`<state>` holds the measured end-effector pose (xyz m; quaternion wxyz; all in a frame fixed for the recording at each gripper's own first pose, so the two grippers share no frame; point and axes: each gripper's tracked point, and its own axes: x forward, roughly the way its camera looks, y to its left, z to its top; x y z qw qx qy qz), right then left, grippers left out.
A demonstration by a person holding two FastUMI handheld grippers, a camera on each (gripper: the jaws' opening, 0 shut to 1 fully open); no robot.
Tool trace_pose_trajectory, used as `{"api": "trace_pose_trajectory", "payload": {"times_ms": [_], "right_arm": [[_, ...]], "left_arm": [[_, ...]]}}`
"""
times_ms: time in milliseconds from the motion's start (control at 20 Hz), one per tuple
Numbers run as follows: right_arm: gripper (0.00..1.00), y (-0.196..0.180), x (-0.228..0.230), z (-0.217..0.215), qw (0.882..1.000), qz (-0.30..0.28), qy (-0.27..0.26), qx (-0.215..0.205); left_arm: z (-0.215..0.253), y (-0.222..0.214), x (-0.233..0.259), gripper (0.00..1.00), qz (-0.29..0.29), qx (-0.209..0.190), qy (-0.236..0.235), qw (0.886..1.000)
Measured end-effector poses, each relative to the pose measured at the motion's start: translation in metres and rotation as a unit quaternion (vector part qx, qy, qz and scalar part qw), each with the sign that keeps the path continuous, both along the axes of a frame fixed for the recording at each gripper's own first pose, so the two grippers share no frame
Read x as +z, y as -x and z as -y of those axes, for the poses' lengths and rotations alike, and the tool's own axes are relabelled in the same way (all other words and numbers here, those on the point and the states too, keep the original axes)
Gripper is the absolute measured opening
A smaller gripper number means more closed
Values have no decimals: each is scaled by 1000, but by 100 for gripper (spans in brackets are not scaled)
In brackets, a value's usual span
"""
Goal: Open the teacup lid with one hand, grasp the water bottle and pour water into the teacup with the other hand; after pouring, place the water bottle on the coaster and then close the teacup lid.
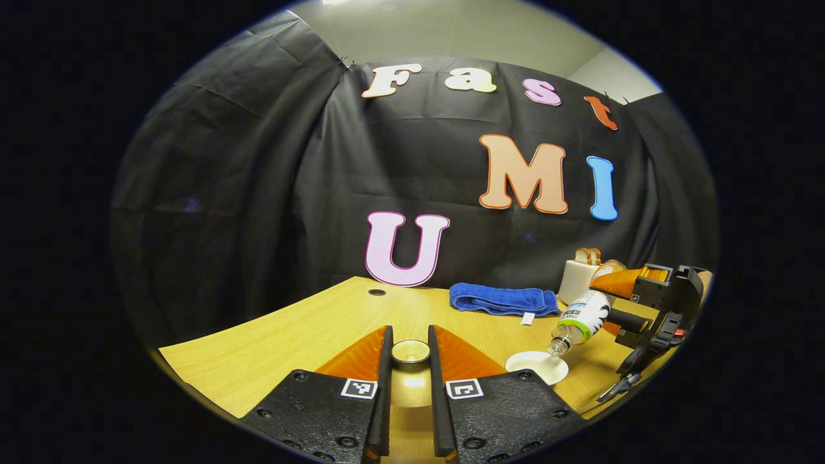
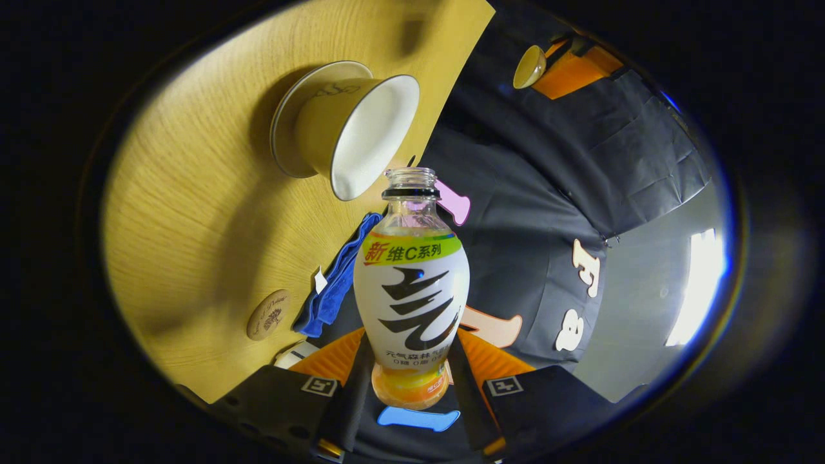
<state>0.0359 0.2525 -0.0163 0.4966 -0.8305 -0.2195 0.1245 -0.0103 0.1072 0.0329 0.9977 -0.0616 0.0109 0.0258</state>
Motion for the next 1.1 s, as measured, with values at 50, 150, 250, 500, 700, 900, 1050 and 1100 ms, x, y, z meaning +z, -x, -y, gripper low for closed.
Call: {"api": "trace_pose_trajectory", "payload": {"times_ms": [50,150,250,500,700,900,1050,1100], "right_arm": [[68,0,-1,0,1000,-1,1,-2],[68,-1,0,1,1000,-6,2,-7],[68,-1,0,1,1000,-12,5,-10],[69,-4,0,4,999,-32,-2,-18],[69,-6,-13,12,992,-98,-71,-46],[67,-2,-28,19,962,-188,-181,-75],[67,4,-31,17,927,-256,-258,-93],[67,3,-32,17,916,-272,-278,-98]], "left_arm": [[0,0,0,24,0,1,-1,1000],[-1,1,1,24,1,1,-2,1000],[1,0,1,24,1,0,-2,1000],[2,-1,-1,24,-1,-2,0,1000],[4,-1,-1,24,-2,-5,1,1000],[4,0,-1,24,-2,-5,2,1000],[6,0,-1,24,-2,-8,4,1000],[8,-1,-2,24,-2,-10,5,1000]]}}
